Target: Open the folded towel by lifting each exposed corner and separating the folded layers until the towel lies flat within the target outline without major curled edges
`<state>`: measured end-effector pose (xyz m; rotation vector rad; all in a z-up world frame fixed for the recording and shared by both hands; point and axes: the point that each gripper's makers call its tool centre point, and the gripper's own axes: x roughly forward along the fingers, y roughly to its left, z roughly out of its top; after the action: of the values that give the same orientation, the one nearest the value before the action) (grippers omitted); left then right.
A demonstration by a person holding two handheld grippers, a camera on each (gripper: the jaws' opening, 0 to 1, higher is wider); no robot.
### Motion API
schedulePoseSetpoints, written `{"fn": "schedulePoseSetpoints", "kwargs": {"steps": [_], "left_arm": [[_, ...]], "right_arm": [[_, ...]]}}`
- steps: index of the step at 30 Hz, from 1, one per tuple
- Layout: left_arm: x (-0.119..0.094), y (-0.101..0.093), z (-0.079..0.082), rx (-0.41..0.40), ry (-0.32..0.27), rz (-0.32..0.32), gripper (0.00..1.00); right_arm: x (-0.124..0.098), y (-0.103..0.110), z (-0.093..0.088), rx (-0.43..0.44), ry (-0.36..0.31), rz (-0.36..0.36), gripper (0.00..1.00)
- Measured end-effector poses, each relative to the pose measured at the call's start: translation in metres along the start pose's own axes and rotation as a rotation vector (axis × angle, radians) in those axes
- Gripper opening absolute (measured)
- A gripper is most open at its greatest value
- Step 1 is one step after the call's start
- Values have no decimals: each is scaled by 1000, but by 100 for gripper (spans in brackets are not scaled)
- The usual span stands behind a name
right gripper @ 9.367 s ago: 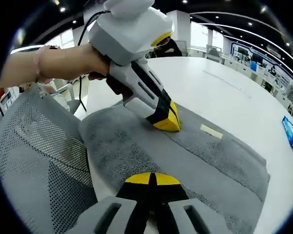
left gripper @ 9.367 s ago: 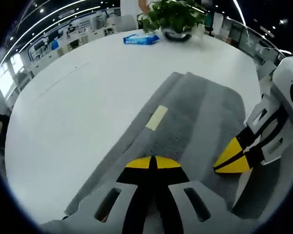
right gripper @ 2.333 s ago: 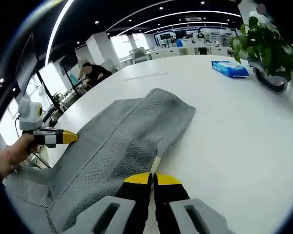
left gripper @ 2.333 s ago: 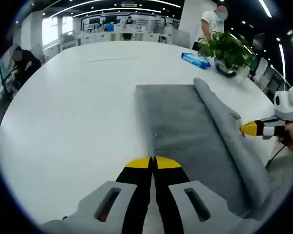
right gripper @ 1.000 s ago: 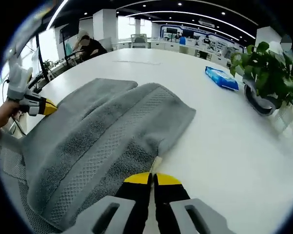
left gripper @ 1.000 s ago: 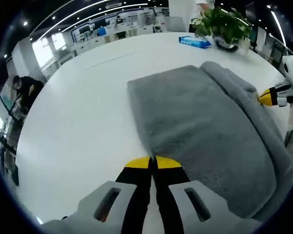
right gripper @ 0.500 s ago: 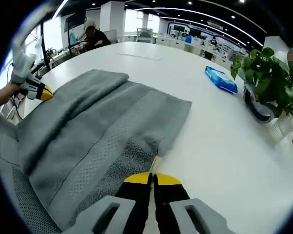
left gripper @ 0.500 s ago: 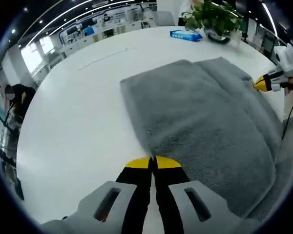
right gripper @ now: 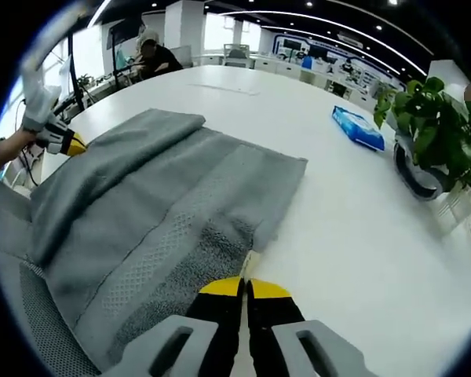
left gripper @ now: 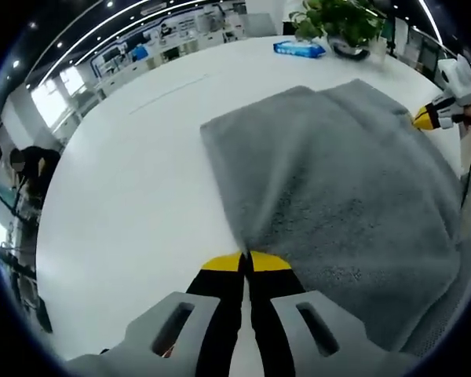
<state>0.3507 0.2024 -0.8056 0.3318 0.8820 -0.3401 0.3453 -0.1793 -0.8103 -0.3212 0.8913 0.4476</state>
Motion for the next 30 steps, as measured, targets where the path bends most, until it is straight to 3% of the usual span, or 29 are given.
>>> {"fn": "schedulePoseSetpoints", "kwargs": {"steps": [10, 19, 30], "left_arm": [[-5, 25, -12, -24, 21, 16, 1], [-7, 35, -17, 17, 35, 23, 1], [-8, 45, -21, 12, 43, 25, 1]], "right_arm": [[-2, -8, -4, 15, 7, -7, 0], [-6, -23, -12, 25, 19, -27, 0], [-12, -43, -24, 67, 23, -57, 0]]}}
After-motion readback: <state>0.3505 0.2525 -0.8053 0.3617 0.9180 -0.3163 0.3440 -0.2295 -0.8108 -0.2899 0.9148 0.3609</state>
